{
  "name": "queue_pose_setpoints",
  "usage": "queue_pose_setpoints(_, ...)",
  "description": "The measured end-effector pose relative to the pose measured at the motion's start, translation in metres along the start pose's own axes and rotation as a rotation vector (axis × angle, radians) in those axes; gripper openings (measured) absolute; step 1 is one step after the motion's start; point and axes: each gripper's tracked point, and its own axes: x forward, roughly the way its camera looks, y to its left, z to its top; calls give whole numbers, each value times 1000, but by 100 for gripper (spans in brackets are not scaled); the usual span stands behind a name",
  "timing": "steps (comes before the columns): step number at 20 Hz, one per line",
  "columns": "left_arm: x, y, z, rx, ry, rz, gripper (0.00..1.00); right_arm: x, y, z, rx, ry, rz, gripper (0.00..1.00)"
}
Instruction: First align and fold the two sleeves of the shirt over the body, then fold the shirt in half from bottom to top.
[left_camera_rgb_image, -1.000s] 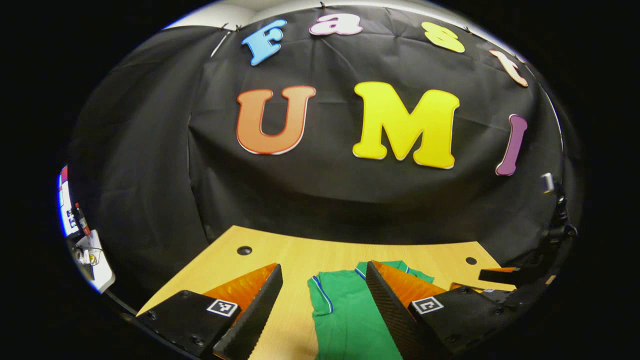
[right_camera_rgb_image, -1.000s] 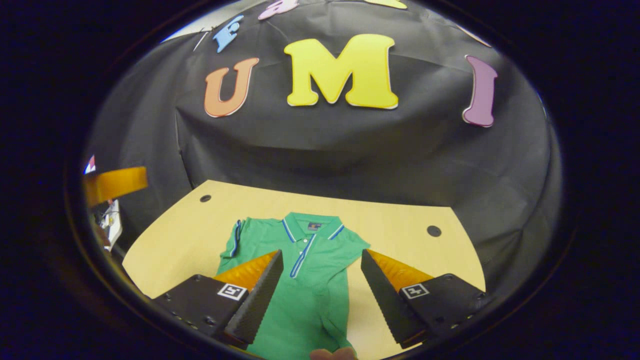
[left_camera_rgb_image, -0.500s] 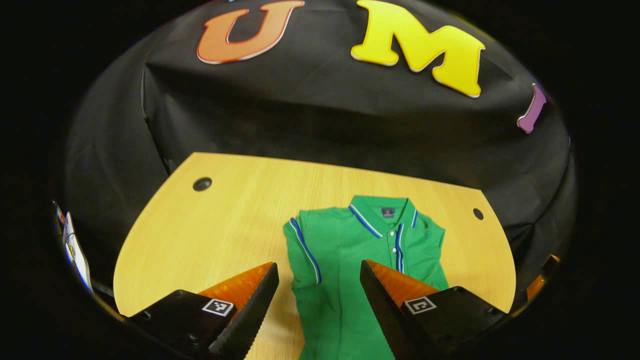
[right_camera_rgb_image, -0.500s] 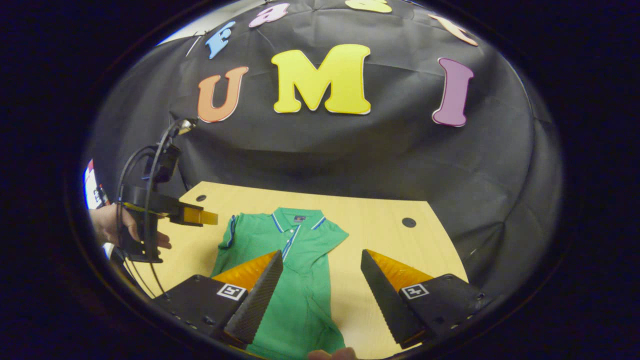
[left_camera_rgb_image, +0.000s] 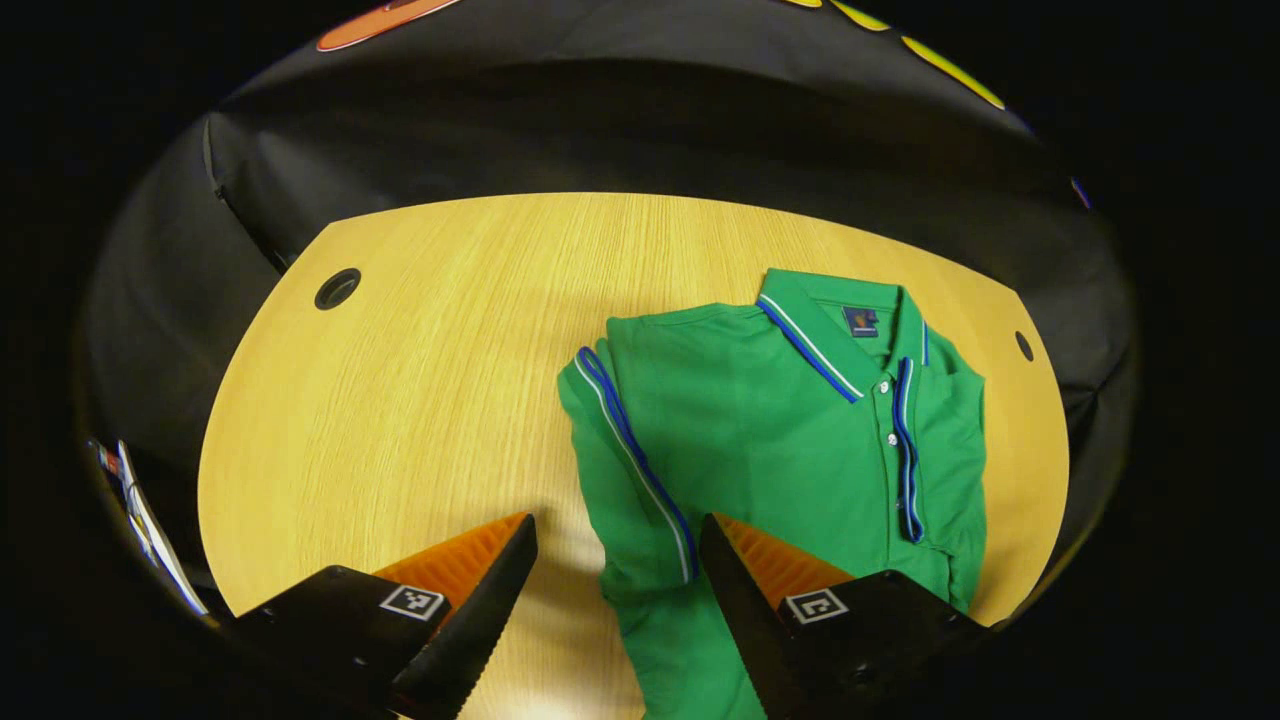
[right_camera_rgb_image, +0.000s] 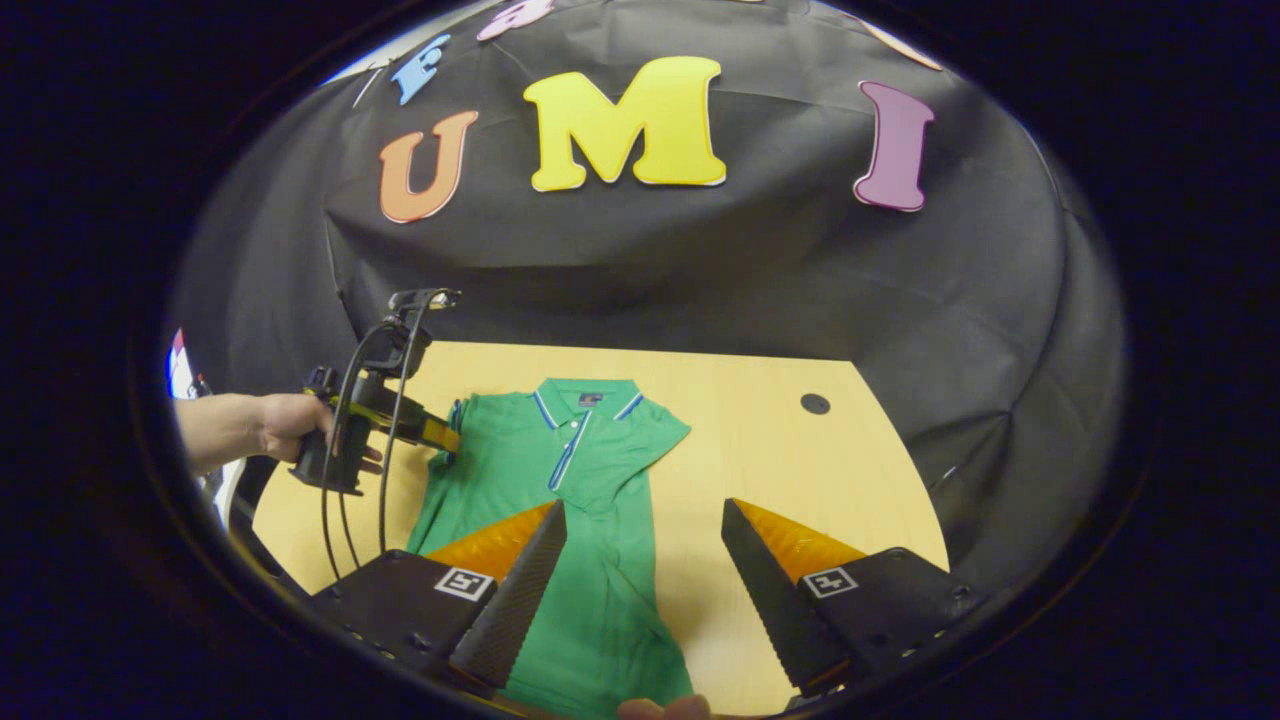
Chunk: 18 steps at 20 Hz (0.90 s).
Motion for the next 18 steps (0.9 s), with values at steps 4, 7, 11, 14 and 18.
queue_pose_setpoints(4, 6, 6, 3, 9, 25, 25, 93, 4, 3, -1, -14, 6, 13, 96)
queue_pose_setpoints(7, 12, 7, -1, 19, 49, 32, 72, 4, 2, -2, -19, 9, 17, 96)
queue_pose_setpoints(11, 10, 9, -5, -8, 65, 6, 19, 7, -1, -4, 4, 11, 22, 96)
queue_pose_setpoints(14, 1, 9, 2, -52, 28, -35, 6, 7, -11, 2, 11, -5, 8, 96)
queue_pose_setpoints(18, -28, 4, 24, -98, -49, -89, 5, 2, -12, 5, 38, -24, 12, 96)
